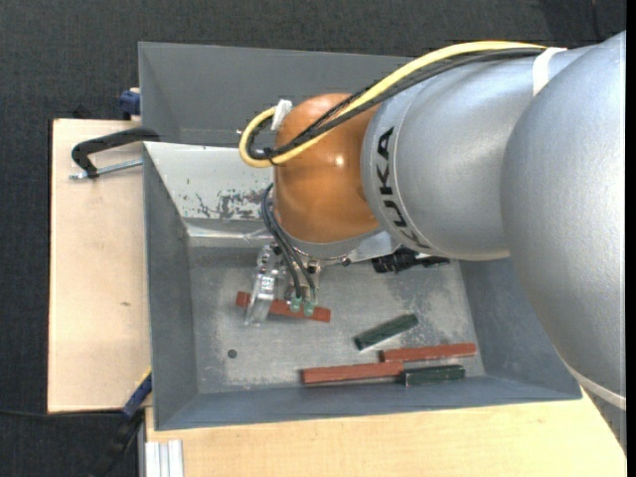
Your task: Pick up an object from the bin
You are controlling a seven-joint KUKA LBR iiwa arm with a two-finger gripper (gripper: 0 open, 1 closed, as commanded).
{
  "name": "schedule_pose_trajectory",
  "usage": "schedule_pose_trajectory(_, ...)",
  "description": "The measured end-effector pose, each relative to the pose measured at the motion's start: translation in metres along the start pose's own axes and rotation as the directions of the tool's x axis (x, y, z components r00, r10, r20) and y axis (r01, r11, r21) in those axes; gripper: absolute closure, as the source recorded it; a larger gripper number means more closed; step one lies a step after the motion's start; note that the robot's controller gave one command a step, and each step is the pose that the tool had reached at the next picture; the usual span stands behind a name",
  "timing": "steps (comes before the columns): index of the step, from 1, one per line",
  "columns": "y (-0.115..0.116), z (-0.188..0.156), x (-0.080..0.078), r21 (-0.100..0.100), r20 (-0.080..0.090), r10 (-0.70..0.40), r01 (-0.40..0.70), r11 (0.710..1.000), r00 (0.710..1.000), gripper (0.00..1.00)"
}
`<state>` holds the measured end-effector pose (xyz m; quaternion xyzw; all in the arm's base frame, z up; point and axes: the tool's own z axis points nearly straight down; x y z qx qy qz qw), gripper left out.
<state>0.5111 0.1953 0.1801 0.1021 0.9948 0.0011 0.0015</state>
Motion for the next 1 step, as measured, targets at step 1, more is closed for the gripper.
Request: schedule_pose_trajectory(1, 0.0052, -0.0427, -0.0160, 0.001, -0.002, 0.004, -0.004, 1.000, 1.000, 1.00)
